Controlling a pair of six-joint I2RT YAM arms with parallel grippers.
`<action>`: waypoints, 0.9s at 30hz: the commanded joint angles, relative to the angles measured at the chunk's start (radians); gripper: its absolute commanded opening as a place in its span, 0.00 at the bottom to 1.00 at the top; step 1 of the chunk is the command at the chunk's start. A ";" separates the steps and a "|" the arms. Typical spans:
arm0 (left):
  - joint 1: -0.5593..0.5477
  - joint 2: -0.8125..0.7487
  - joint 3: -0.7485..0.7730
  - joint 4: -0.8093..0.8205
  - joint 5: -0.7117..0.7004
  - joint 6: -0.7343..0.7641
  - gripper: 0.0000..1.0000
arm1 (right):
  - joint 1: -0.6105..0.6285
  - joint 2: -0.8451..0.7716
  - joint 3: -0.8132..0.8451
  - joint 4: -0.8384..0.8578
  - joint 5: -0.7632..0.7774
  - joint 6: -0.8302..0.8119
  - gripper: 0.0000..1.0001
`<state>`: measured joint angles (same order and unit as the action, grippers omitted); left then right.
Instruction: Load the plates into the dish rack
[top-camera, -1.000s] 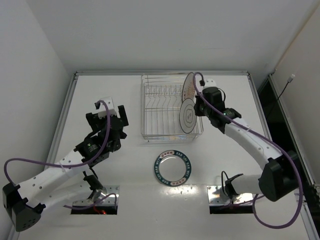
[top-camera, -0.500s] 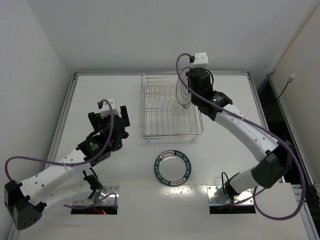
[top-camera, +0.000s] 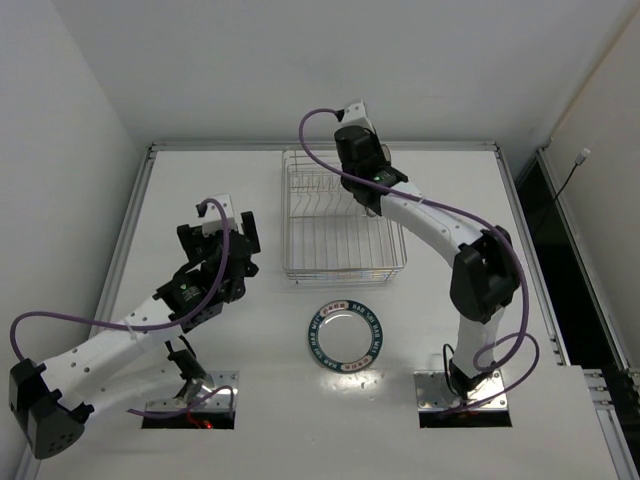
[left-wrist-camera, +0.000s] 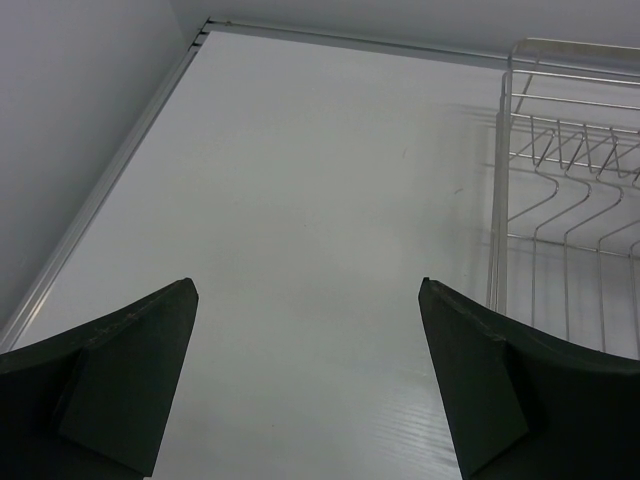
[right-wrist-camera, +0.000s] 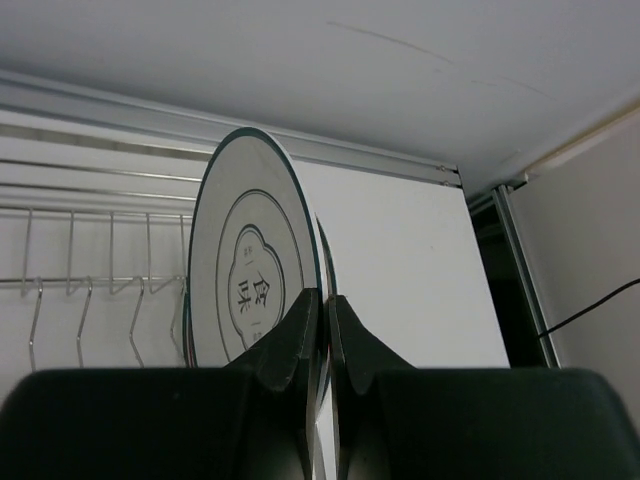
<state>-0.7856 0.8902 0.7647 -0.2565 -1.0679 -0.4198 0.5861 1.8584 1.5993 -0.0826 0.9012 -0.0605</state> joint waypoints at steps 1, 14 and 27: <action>0.008 -0.002 0.010 0.008 -0.021 0.000 0.92 | -0.005 0.012 0.042 0.103 0.038 -0.044 0.00; 0.008 0.016 0.019 0.008 -0.021 0.009 0.92 | -0.005 0.059 -0.021 0.023 -0.034 0.091 0.16; 0.008 0.026 0.019 -0.023 -0.063 0.000 0.92 | -0.016 -0.243 -0.070 -0.288 -0.166 0.312 0.35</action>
<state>-0.7856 0.9119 0.7647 -0.2634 -1.0927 -0.4194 0.5560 1.8088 1.5417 -0.2604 0.8013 0.1242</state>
